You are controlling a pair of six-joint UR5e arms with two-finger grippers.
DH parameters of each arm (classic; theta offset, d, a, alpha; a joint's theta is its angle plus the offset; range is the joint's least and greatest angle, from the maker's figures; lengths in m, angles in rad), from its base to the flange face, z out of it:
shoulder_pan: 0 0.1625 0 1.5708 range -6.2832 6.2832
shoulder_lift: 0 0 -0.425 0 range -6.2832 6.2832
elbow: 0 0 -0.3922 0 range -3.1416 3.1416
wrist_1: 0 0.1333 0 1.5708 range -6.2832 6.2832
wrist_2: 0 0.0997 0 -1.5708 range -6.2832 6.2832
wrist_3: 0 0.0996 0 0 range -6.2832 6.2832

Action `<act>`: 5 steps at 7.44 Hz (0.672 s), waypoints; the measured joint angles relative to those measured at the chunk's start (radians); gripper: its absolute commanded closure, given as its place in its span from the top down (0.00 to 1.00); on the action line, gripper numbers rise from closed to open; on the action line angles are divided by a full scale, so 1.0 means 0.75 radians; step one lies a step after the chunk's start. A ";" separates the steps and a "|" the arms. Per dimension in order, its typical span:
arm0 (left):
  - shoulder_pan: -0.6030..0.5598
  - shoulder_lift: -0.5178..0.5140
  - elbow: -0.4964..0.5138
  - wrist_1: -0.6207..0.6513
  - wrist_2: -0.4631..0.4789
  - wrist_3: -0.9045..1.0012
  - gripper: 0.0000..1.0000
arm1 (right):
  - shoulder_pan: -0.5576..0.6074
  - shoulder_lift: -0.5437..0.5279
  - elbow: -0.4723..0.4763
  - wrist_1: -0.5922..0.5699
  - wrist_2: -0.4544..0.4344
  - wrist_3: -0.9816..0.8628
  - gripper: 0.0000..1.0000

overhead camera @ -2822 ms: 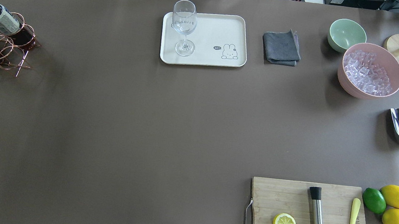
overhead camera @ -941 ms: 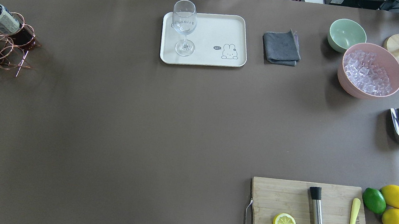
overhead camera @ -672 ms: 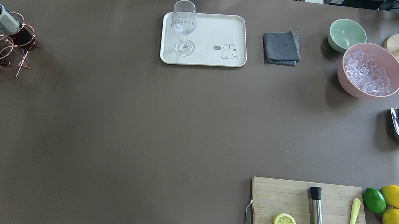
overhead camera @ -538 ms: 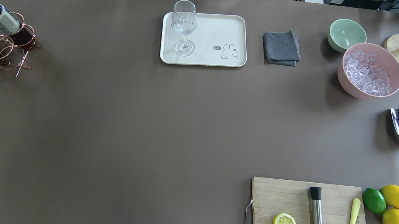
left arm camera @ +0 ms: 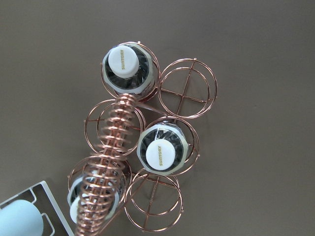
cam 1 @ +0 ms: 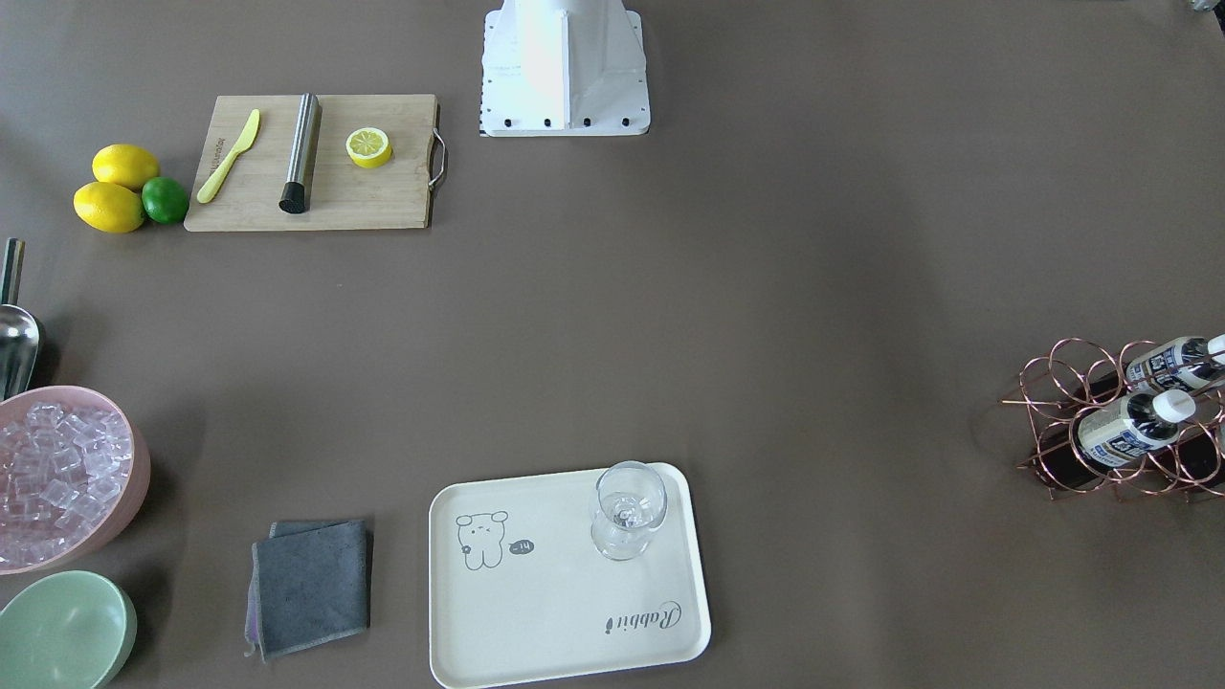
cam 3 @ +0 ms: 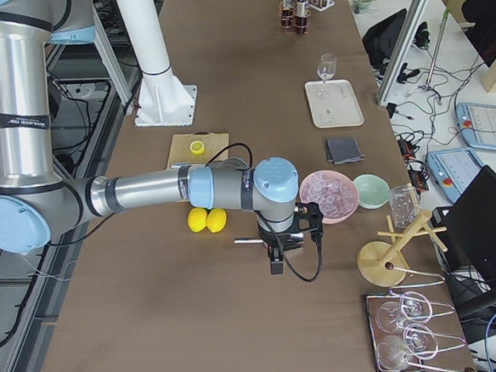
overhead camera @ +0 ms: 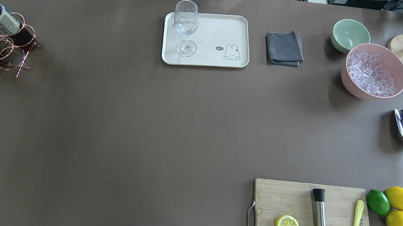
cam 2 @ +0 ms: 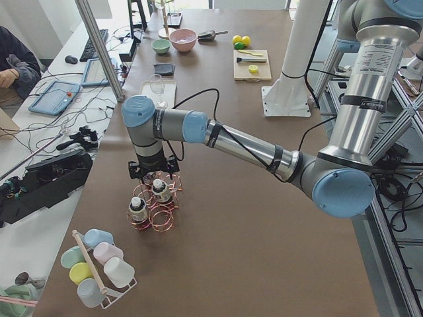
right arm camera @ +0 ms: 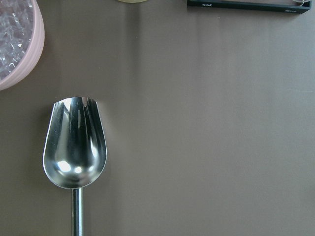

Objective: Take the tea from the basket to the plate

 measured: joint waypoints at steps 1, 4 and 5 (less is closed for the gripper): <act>0.005 -0.035 0.040 -0.024 -0.020 0.051 0.96 | -0.006 0.001 0.005 -0.007 0.001 0.000 1.00; -0.004 -0.080 0.067 -0.047 -0.025 0.111 0.96 | -0.013 0.002 0.061 -0.032 0.000 -0.002 1.00; -0.023 -0.079 0.062 -0.044 -0.022 0.115 0.97 | -0.013 0.001 0.083 -0.052 -0.001 -0.002 1.00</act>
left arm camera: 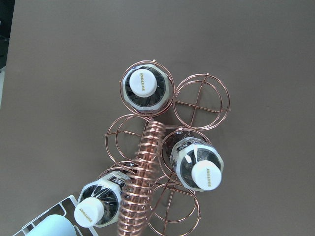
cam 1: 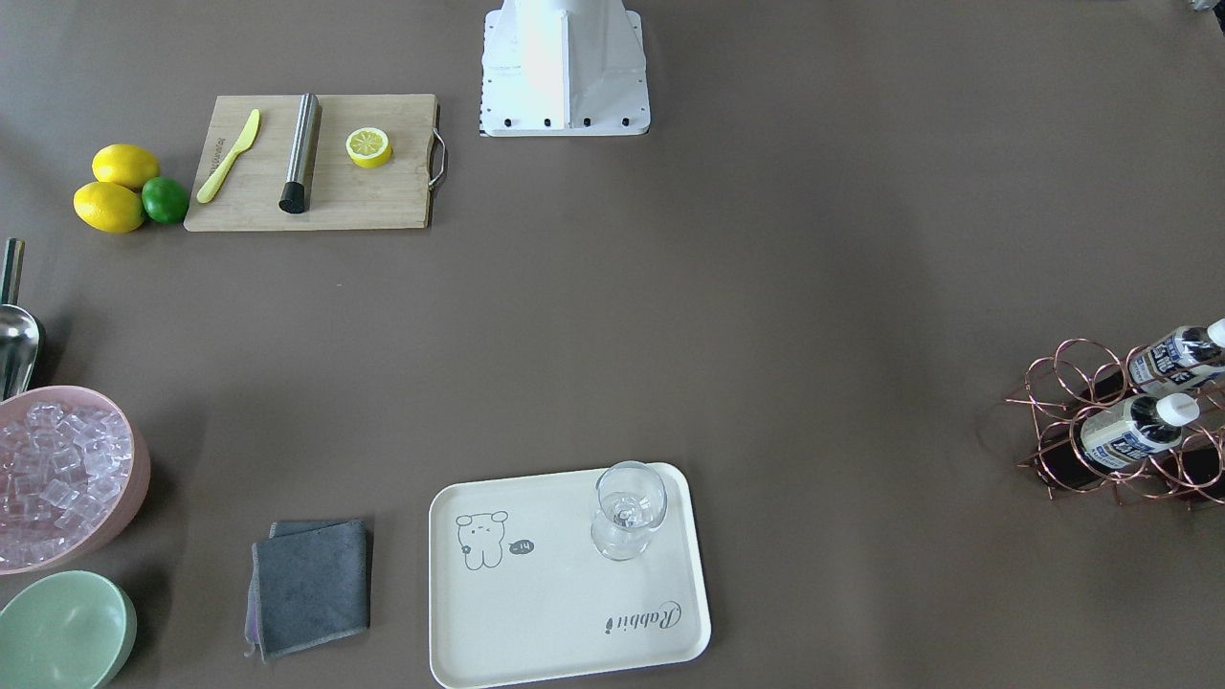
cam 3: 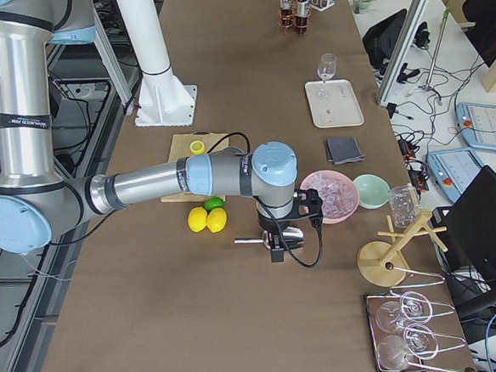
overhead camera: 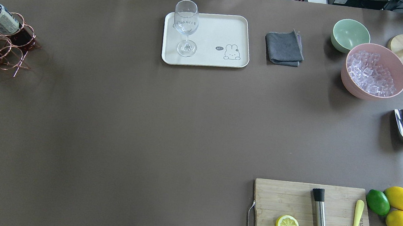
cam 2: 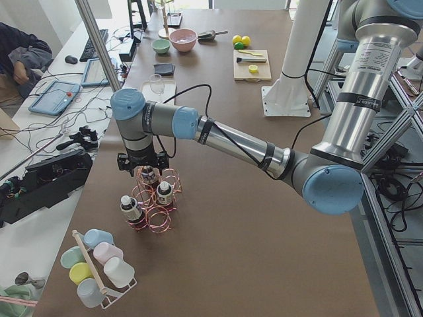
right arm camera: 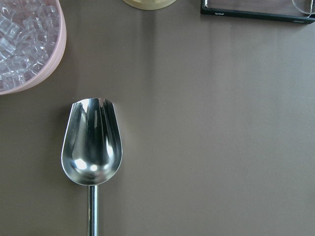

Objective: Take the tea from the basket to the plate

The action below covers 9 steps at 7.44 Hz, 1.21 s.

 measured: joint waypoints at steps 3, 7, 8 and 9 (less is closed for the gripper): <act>-0.017 -0.010 -0.012 0.000 0.005 0.005 0.96 | 0.001 -0.011 0.027 -0.019 -0.002 0.000 1.00; 0.053 -0.020 -0.009 -0.017 0.003 0.033 0.95 | 0.005 -0.016 0.050 -0.022 0.005 0.000 1.00; 0.075 -0.023 -0.002 -0.029 0.005 0.035 0.93 | 0.006 -0.016 0.052 -0.022 0.005 0.000 1.00; 0.086 -0.020 0.003 -0.036 0.005 0.039 0.92 | 0.010 -0.017 0.056 -0.021 0.008 0.000 1.00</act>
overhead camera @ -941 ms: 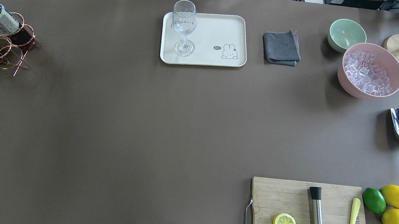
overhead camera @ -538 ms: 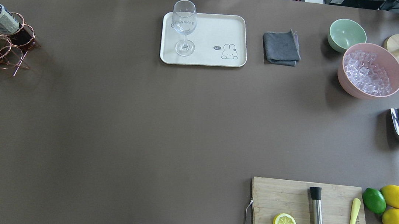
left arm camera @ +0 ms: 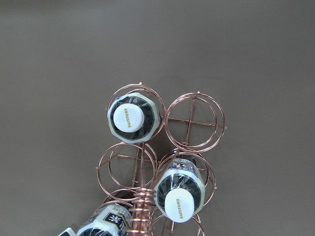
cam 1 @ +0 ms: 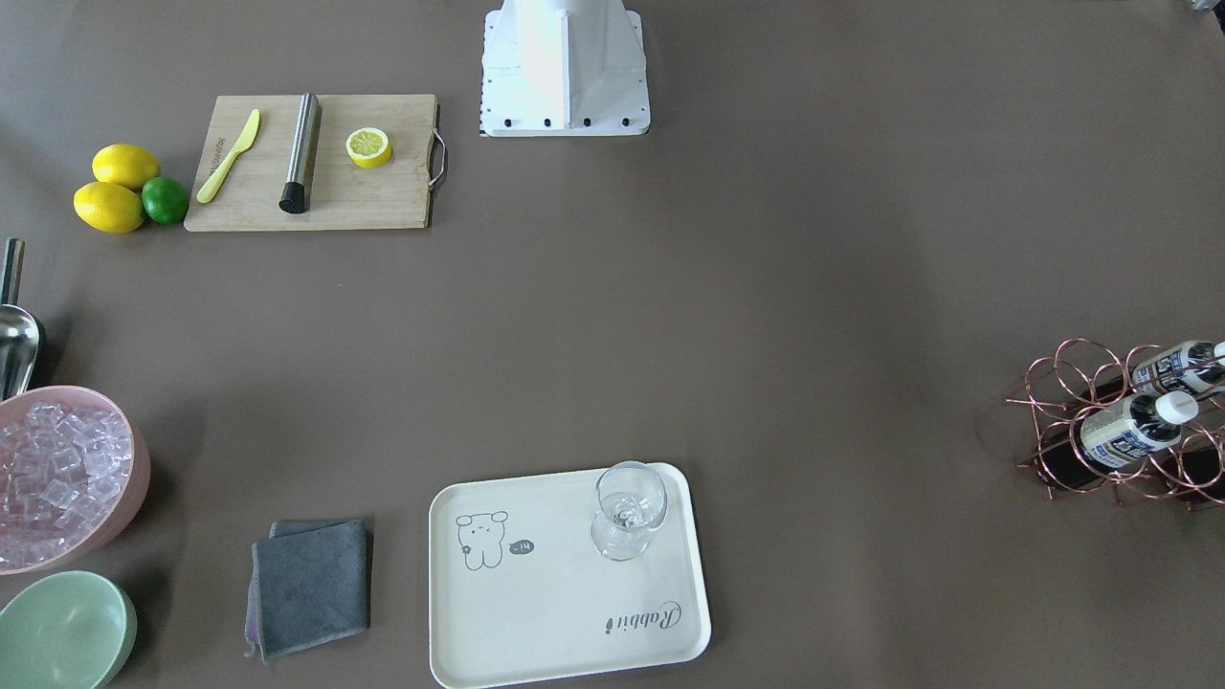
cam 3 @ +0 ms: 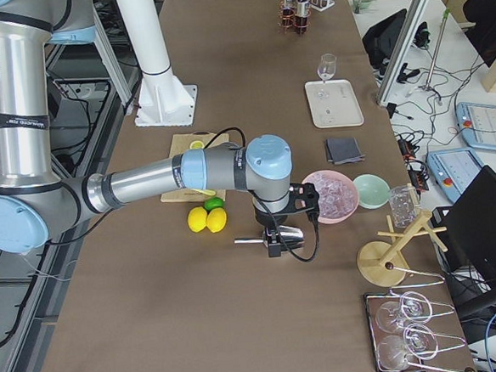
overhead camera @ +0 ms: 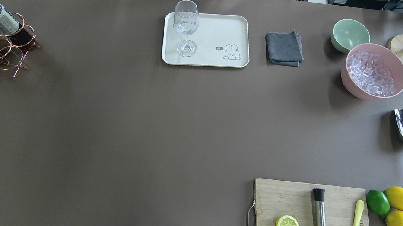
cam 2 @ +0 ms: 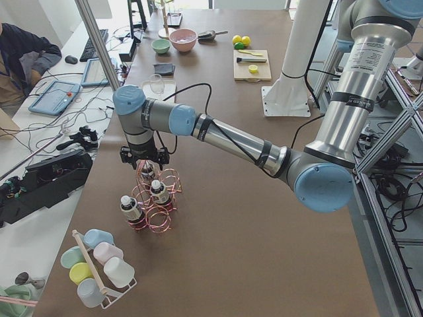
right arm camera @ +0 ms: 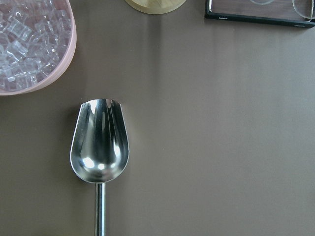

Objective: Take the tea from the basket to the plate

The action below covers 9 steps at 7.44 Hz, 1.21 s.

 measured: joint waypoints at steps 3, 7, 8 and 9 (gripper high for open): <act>0.006 0.008 0.036 -0.005 -0.003 0.031 0.62 | 0.005 -0.001 0.014 0.000 0.005 0.000 1.00; 0.000 -0.003 0.038 -0.083 0.002 0.035 0.00 | 0.005 0.000 0.018 0.001 0.005 -0.002 1.00; -0.004 -0.001 0.037 -0.085 0.003 0.034 0.00 | 0.005 0.000 0.019 0.001 0.005 -0.002 1.00; -0.008 0.002 0.037 -0.085 0.004 0.033 0.00 | 0.005 0.000 0.021 0.001 0.005 -0.002 1.00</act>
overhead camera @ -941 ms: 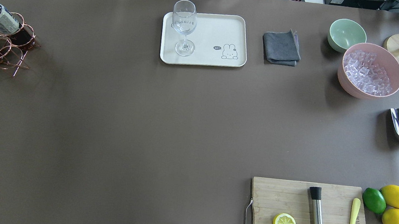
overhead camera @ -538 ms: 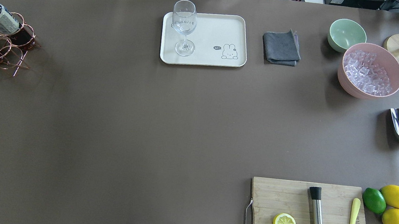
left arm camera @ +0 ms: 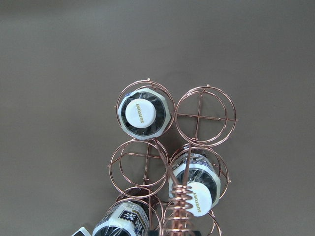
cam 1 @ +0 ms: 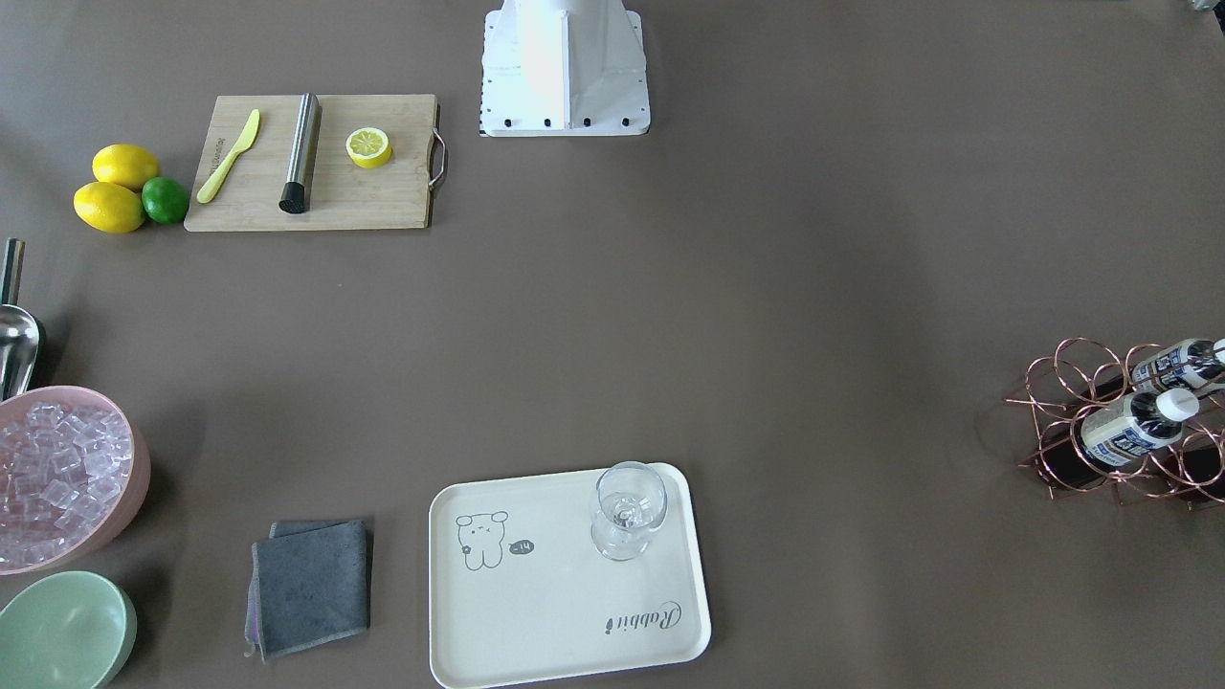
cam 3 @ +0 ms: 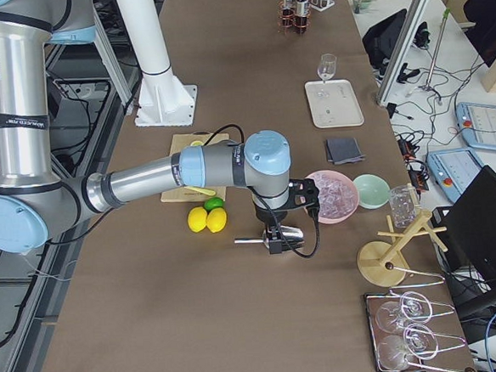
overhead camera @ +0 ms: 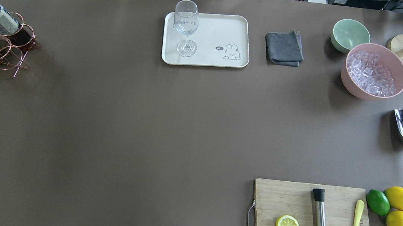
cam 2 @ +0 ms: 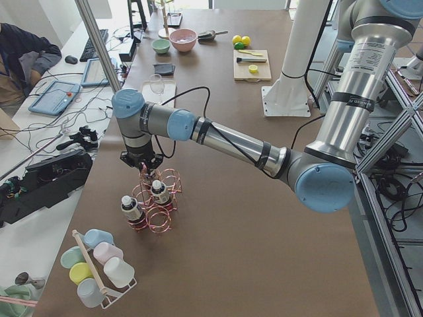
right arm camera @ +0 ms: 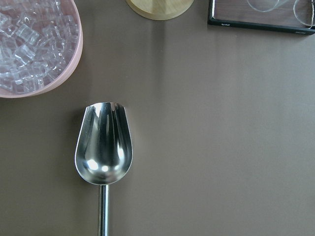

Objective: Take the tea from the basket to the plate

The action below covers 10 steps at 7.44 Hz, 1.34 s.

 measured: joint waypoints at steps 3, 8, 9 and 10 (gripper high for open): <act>-0.056 -0.020 -0.027 0.046 0.054 -0.008 0.00 | 0.000 0.002 0.007 0.000 0.000 0.000 1.00; -0.094 -0.052 -0.410 0.406 0.289 -0.043 0.00 | 0.001 0.000 0.023 0.007 0.000 0.001 1.00; -0.086 -0.052 -0.440 0.401 0.289 -0.082 0.00 | 0.000 0.001 0.022 0.006 0.013 0.004 1.00; -0.075 -0.053 -0.456 0.393 0.274 -0.133 0.00 | -0.002 0.001 0.013 0.004 0.066 0.013 1.00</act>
